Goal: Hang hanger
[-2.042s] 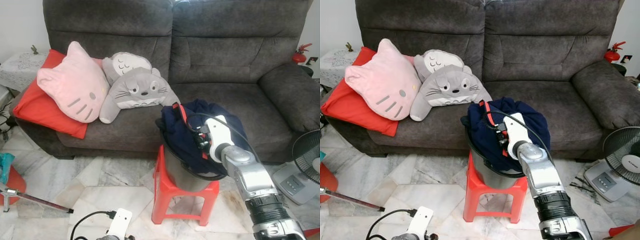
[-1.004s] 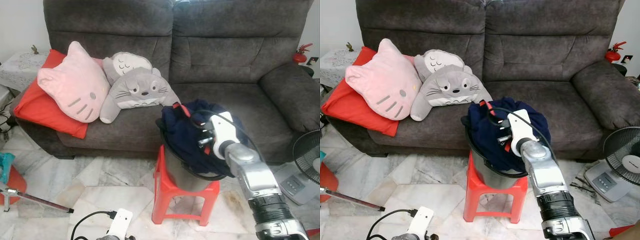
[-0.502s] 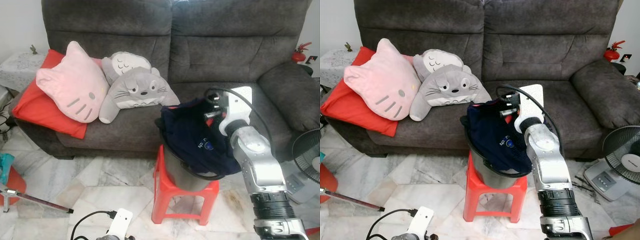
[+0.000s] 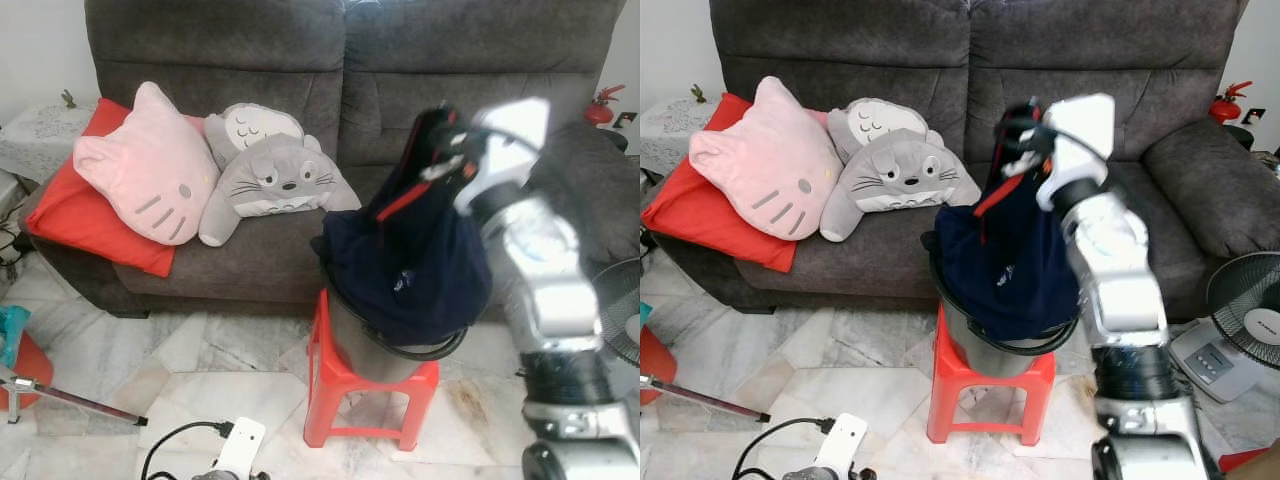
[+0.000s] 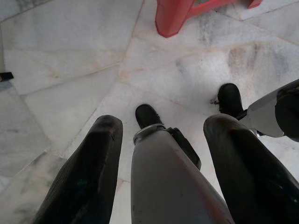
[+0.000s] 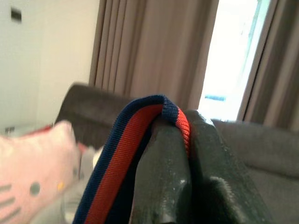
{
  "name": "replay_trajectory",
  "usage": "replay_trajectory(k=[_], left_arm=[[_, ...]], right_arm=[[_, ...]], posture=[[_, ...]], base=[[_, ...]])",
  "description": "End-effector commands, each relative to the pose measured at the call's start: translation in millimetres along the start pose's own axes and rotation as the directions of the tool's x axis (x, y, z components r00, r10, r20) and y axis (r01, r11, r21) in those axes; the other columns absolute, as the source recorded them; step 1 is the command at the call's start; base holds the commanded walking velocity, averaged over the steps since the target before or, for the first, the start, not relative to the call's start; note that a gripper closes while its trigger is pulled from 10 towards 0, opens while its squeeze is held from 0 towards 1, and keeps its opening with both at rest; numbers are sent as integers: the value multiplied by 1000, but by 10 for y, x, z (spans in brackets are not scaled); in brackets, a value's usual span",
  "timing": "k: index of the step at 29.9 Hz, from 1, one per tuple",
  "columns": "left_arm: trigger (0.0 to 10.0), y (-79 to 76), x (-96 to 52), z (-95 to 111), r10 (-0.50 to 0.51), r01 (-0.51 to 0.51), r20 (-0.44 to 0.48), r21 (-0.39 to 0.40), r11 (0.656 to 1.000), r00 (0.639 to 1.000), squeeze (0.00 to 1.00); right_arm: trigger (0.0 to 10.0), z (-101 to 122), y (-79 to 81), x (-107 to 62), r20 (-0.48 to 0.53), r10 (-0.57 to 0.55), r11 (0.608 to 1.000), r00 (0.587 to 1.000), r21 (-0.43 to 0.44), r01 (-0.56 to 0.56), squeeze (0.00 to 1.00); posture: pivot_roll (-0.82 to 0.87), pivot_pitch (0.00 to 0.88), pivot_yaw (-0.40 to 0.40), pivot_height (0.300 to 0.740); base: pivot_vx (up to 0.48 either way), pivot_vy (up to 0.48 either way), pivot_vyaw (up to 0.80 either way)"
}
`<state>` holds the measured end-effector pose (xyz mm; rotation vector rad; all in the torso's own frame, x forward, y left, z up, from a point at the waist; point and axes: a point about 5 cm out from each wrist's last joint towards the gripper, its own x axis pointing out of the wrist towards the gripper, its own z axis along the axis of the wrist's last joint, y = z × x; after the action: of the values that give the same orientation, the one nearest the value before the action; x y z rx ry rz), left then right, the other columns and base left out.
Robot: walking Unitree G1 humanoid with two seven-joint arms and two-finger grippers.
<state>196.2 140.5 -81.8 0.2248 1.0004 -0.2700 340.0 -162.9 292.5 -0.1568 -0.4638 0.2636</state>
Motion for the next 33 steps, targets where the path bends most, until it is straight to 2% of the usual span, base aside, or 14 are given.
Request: replay_trajectory(k=[1,5,8,9,12,13,15,16,17,19,24,27,29,33], left_arm=[[10000,1,-2,-24,-1,1,-14,3,1000,1000,0],[10000,10,-3,-31,9,-8,-18,9,1000,1000,0],[10000,13,-3,-34,11,-11,-20,10,1000,1000,0],[10000,15,-3,-37,14,-13,-22,12,1000,1000,0],[10000,17,-4,-43,16,-15,-26,17,1000,1000,0],[10000,16,-4,-44,16,-16,-27,17,1000,999,0],[10000,16,-4,-44,16,-16,-27,17,1000,999,0],[10000,13,-3,-44,17,-17,-27,12,1000,1000,0],[10000,13,-3,-43,18,-18,-26,8,1000,999,0],[10000,14,-4,-46,19,-19,-28,6,1000,999,0],[10000,17,-4,-49,19,-19,-30,4,1000,999,0],[10000,18,-4,-50,20,-20,-29,4,1000,999,0],[10000,23,-5,-51,23,-23,-29,0,1000,999,0],[10000,25,-5,-52,23,-23,-27,-6,1000,999,0]], right_arm=[[10000,240,-22,30,105,2,1000,994,6,-3,0],[10000,587,29,44,271,-5,997,963,79,-17,0],[10000,658,64,27,305,-6,994,952,101,-27,0],[10000,677,103,8,320,-11,988,947,149,-39,0],[10000,548,186,-31,264,-10,974,965,221,-50,0],[10000,361,251,-79,183,1,972,983,232,-45,0],[10000,361,251,-79,183,1,972,983,232,-45,0],[10000,-87,364,-247,-20,10,974,1000,226,-6,0],[10000,-328,418,-384,-124,7,970,992,241,23,0],[10000,-622,361,-541,-273,-90,959,958,236,157,0],[10000,-876,274,-733,-382,-179,930,906,235,283,0],[10000,-872,282,-746,-377,-185,931,908,230,285,0],[10000,-780,354,-727,-326,-192,924,925,257,283,0],[10000,-741,419,-697,-301,-180,933,937,250,259,0]], posture=[[-79,6,-3,740],[-80,3,-1,740],[-81,3,0,740],[-84,3,0,740],[-86,2,-2,740],[-80,1,-5,740],[-80,1,-5,740],[-75,2,-9,740],[-73,4,-8,740],[-76,7,-9,740],[-74,12,-7,740],[-70,16,-6,740],[-69,20,-6,740],[-67,22,-5,740]], base=[[0,0,0],[0,0,0],[0,0,0],[0,0,0],[0,0,0],[0,0,0],[0,0,0],[0,0,0],[0,0,0],[0,0,0],[0,0,0],[0,0,0],[0,0,0],[0,0,0]])
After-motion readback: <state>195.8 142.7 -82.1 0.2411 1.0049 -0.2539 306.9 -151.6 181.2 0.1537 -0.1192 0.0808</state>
